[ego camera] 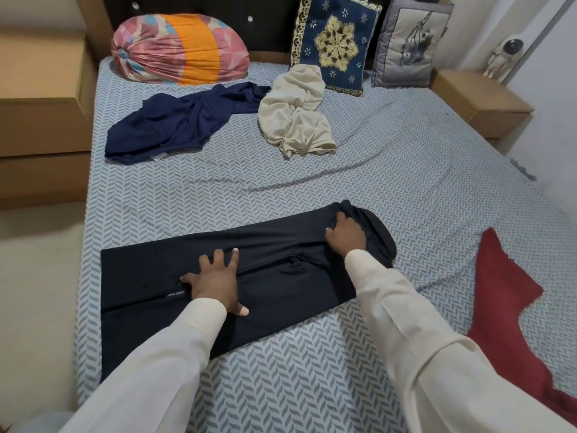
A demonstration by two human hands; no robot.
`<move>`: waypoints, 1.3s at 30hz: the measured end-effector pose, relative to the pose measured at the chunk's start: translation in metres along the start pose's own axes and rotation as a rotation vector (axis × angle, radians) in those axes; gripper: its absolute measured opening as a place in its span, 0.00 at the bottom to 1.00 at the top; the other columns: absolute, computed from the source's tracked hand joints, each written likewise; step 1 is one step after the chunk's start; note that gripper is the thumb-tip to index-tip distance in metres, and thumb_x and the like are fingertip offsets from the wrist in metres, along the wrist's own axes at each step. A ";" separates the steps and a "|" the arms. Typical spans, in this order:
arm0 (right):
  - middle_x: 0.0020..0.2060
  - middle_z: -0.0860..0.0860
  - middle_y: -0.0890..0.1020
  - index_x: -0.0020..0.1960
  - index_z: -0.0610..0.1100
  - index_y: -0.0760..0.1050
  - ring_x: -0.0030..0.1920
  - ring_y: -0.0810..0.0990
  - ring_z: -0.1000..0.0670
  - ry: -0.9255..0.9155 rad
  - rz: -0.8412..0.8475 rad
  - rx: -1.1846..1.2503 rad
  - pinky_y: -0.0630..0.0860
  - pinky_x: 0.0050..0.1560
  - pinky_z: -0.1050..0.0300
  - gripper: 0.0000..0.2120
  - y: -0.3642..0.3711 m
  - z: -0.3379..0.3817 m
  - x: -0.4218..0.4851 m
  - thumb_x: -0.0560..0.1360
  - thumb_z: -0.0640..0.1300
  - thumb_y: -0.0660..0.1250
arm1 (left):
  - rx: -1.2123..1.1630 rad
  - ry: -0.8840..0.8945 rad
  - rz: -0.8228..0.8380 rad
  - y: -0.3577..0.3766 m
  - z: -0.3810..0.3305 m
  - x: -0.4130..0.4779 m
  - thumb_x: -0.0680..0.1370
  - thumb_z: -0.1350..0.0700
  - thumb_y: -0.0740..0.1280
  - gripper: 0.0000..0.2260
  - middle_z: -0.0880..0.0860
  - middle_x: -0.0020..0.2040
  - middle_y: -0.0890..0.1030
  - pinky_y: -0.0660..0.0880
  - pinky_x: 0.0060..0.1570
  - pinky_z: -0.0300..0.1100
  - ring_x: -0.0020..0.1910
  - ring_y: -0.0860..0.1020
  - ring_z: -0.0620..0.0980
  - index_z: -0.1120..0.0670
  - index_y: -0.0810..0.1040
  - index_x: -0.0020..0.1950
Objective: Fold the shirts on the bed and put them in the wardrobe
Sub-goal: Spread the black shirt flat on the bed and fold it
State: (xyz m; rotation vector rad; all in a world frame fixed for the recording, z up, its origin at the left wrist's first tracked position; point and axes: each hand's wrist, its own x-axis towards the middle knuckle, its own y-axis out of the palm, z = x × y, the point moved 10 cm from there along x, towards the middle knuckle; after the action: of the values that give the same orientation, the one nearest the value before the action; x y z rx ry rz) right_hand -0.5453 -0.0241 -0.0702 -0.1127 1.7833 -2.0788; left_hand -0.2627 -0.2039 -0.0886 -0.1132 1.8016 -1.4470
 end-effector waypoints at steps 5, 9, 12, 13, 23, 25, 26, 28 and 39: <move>0.75 0.39 0.63 0.80 0.47 0.51 0.73 0.64 0.36 0.110 0.261 0.095 0.64 0.72 0.43 0.37 0.017 -0.013 0.018 0.76 0.55 0.62 | 0.001 0.000 -0.029 0.000 0.000 -0.001 0.62 0.32 0.75 0.60 0.53 0.74 0.50 0.64 0.63 0.68 0.72 0.52 0.59 0.45 0.38 0.79; 0.75 0.41 0.63 0.80 0.44 0.51 0.74 0.64 0.37 0.155 0.250 -0.058 0.64 0.72 0.44 0.38 0.008 0.000 0.018 0.75 0.54 0.61 | 0.012 -0.013 -0.105 0.002 0.015 -0.012 0.64 0.24 0.65 0.54 0.53 0.77 0.50 0.59 0.68 0.61 0.74 0.52 0.60 0.44 0.40 0.79; 0.68 0.39 0.69 0.72 0.40 0.64 0.67 0.69 0.37 -0.005 0.029 -0.140 0.70 0.63 0.45 0.28 -0.006 0.047 -0.009 0.76 0.50 0.63 | 0.042 -0.030 -0.227 0.009 0.034 -0.034 0.70 0.22 0.50 0.46 0.56 0.79 0.53 0.56 0.68 0.58 0.73 0.56 0.60 0.45 0.43 0.80; 0.65 0.39 0.71 0.69 0.41 0.67 0.65 0.71 0.36 -0.104 0.012 -0.114 0.71 0.61 0.45 0.24 0.000 0.074 -0.023 0.76 0.49 0.63 | 0.053 -0.031 -0.289 0.010 0.044 -0.045 0.72 0.24 0.46 0.43 0.56 0.78 0.56 0.57 0.67 0.58 0.71 0.59 0.60 0.47 0.47 0.80; 0.57 0.42 0.75 0.65 0.46 0.73 0.58 0.73 0.39 -0.681 0.115 -0.082 0.70 0.58 0.47 0.18 0.077 0.262 -0.179 0.76 0.44 0.62 | -0.325 -0.304 -0.357 0.036 0.166 -0.120 0.75 0.45 0.68 0.31 0.60 0.66 0.70 0.70 0.60 0.52 0.62 0.69 0.60 0.56 0.66 0.74; 0.58 0.42 0.75 0.66 0.45 0.73 0.58 0.73 0.39 -0.746 0.152 -0.076 0.70 0.59 0.47 0.18 0.087 0.294 -0.201 0.76 0.44 0.61 | -0.480 -0.408 -0.305 0.050 0.186 -0.134 0.76 0.46 0.67 0.28 0.60 0.64 0.70 0.72 0.58 0.51 0.61 0.70 0.60 0.57 0.64 0.71; 0.58 0.42 0.75 0.66 0.44 0.73 0.58 0.74 0.39 -0.777 0.172 -0.061 0.70 0.59 0.47 0.17 0.093 0.311 -0.214 0.77 0.44 0.61 | -0.556 -0.445 -0.285 0.056 0.193 -0.141 0.76 0.46 0.67 0.26 0.60 0.62 0.71 0.73 0.57 0.51 0.60 0.72 0.61 0.58 0.65 0.68; 0.58 0.42 0.75 0.64 0.42 0.73 0.59 0.75 0.38 -0.806 0.215 -0.024 0.71 0.59 0.46 0.16 0.101 0.340 -0.234 0.79 0.46 0.60 | -0.688 -0.480 -0.236 0.064 0.196 -0.148 0.76 0.46 0.68 0.24 0.62 0.60 0.73 0.74 0.53 0.49 0.58 0.75 0.62 0.59 0.66 0.63; 0.61 0.41 0.73 0.70 0.38 0.60 0.59 0.77 0.42 -0.572 0.275 -0.194 0.78 0.52 0.51 0.39 0.122 0.406 -0.266 0.70 0.58 0.71 | -1.132 -0.486 -0.131 0.085 0.199 -0.141 0.70 0.46 0.68 0.16 0.56 0.49 0.82 0.77 0.46 0.47 0.47 0.80 0.56 0.55 0.79 0.51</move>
State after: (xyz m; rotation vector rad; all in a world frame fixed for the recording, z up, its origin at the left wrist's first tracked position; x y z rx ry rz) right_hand -0.1439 -0.3233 -0.0612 -0.4422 1.5317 -1.4838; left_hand -0.0099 -0.2560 -0.0913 -1.0579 1.9698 -0.2562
